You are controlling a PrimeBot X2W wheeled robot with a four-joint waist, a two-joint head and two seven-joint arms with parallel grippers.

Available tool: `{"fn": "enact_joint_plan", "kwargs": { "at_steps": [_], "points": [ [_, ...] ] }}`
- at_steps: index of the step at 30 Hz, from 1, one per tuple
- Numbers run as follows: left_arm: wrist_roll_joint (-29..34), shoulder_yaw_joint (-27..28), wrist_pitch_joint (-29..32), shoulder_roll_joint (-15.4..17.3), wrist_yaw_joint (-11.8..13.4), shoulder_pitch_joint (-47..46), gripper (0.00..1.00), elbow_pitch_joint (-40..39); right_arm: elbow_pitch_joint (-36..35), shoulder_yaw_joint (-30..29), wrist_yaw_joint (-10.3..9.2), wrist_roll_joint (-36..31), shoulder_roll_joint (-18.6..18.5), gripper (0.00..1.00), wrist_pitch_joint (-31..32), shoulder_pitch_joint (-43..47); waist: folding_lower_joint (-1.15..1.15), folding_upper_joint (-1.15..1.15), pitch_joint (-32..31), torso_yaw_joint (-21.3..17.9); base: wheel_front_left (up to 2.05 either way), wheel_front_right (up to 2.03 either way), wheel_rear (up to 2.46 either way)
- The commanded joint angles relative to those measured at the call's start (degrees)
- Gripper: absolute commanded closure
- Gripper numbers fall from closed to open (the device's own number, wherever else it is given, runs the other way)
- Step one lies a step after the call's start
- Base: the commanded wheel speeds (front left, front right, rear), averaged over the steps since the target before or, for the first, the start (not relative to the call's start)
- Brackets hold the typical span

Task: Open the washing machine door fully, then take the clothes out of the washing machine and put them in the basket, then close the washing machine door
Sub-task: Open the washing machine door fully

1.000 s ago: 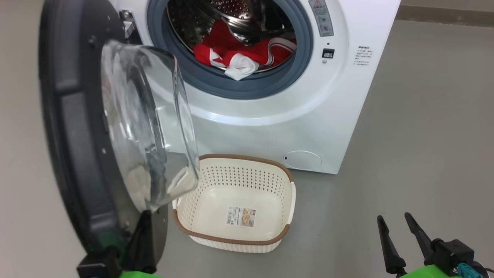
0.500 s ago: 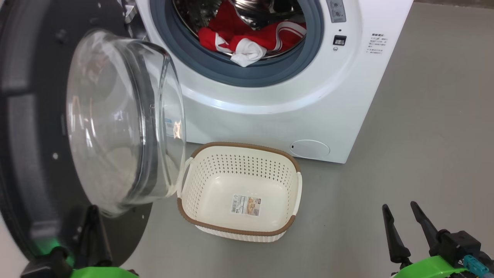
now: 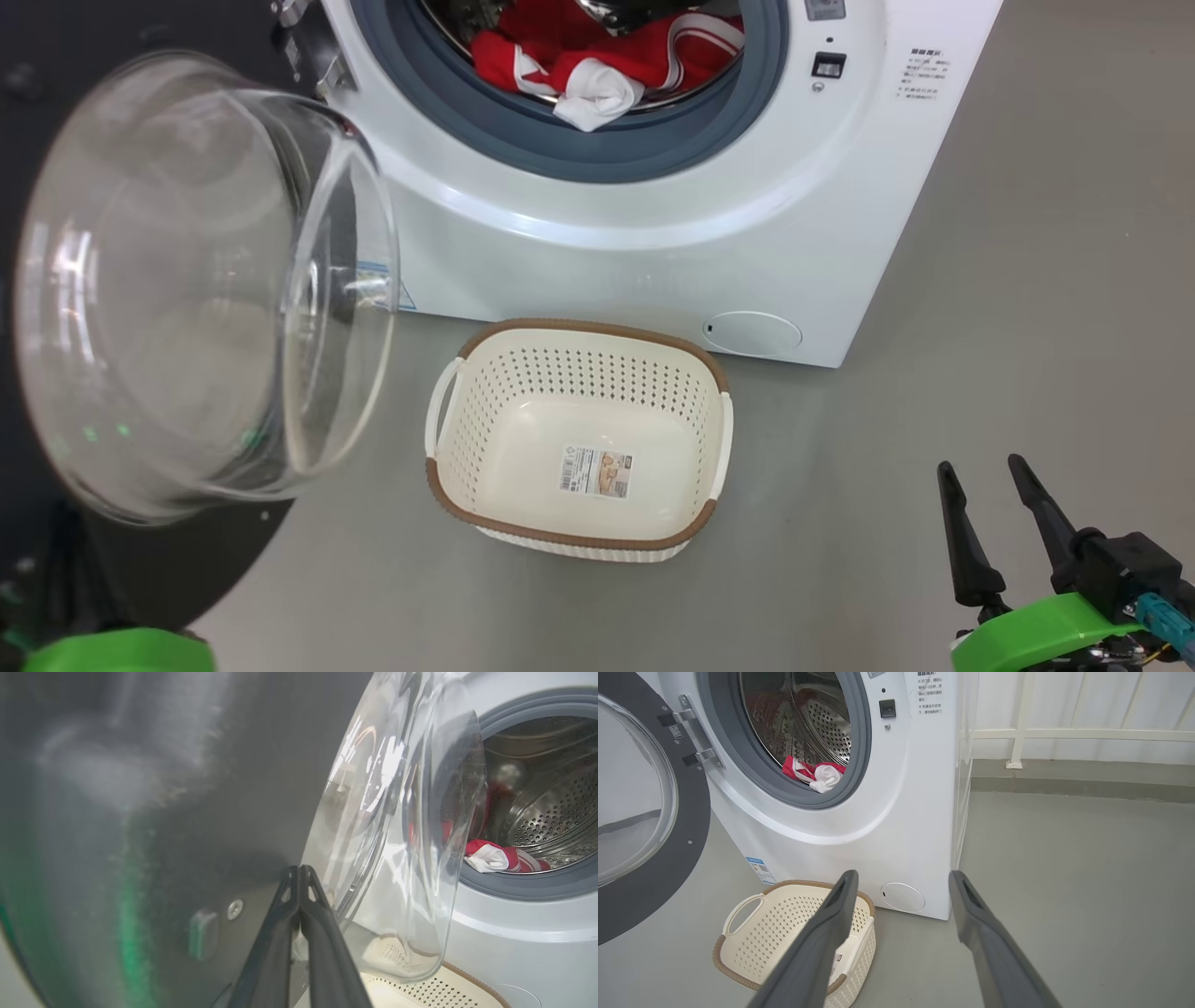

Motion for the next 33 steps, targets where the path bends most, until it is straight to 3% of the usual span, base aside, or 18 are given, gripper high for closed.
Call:
{"fn": "enact_joint_plan", "kwargs": {
  "at_steps": [1,21,33],
  "points": [
    [-0.3,4.5,-0.6,2.7,-0.2,-2.5,1.0,0.2,-1.6,0.9,0.36,-1.2,-0.7,0.0,0.1,-1.9,0.0,0.0,0.4,0.0,0.0,0.0,0.0],
    [4.8,17.4,-0.8,5.1,-9.3,-12.0,1.0,16.2,-2.4,0.6,0.36,-1.8,-0.7,0.0,0.8,-3.1,0.0,0.0,1.3,-0.3,0.0,0.0,0.0],
    [9.4,20.0,-0.8,3.7,-12.6,-12.9,1.0,19.7,-2.0,1.2,0.36,-1.4,-0.7,0.0,0.8,-2.8,0.0,0.0,0.3,-0.6,0.0,0.0,0.0]
  ]
}}
